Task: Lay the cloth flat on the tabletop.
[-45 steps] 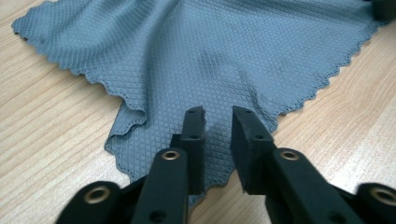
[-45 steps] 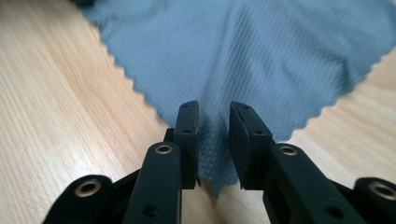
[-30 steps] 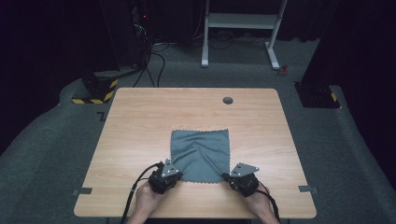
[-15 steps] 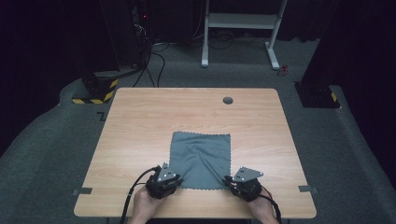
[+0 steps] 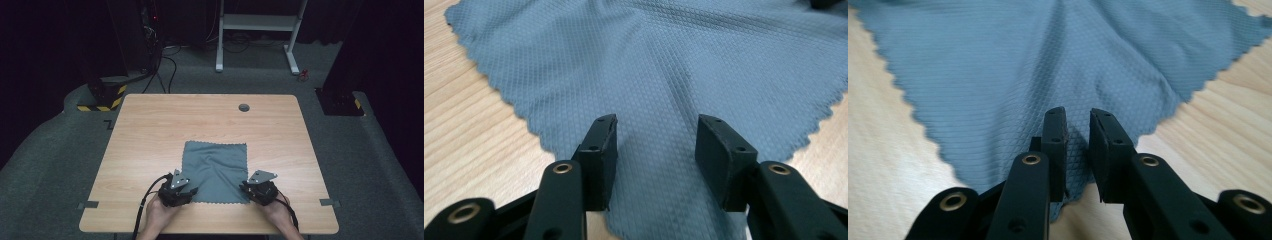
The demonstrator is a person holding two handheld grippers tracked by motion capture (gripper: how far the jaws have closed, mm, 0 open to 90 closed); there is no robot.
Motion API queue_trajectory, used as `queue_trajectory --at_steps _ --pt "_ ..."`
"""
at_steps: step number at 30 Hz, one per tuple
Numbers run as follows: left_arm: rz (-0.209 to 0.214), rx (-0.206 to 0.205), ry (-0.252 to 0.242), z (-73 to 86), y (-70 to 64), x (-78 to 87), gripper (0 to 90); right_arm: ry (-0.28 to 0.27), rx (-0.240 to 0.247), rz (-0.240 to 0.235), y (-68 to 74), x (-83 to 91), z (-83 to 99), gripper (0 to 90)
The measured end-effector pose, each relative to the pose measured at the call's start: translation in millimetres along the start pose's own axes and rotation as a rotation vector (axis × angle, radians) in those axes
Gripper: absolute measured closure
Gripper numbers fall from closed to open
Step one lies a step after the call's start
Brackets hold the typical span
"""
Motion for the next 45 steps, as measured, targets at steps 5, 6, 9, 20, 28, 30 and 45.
queue_trajectory --at_steps 5,6,9,20,28,30,45 --pt "0.009 0.005 -0.009 6.4 1.8 4.6 51.2 0.01 -0.005 0.007 -4.0 2.7 3.4 76.8" --pt "0.006 0.001 -0.006 6.9 1.8 5.4 51.2 0.016 -0.009 0.001 -3.7 3.5 4.1 75.2" --pt "0.008 0.0 -0.002 9.2 -0.4 7.2 51.1 0.021 -0.017 0.007 -2.5 5.5 5.7 69.6" --pt "-0.015 0.02 -0.036 17.1 -5.7 11.6 51.1 -0.024 -0.017 -0.03 10.6 1.9 4.1 63.0" --pt "-0.002 0.016 -0.029 19.0 -9.0 13.5 47.7 -0.009 -0.013 -0.036 9.6 8.6 12.4 59.5" --pt "0.005 0.011 -0.015 16.8 -7.9 12.8 47.0 -0.016 -0.023 -0.015 4.1 8.4 9.7 61.0" --pt "-0.053 0.07 -0.006 -45.0 45.5 -27.1 49.0 -0.013 -0.122 0.062 -49.7 -31.7 -43.6 81.8"
Point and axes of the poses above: each handheld gripper's, and its own axes: x roughly backward along the jaws, z roughly out of its underside, y roughly to its left, the point moved 8 cm from there along -x, roughly forward along the jaws, and after that the axes turned 9 degrees about y, right-handed, at the moved point
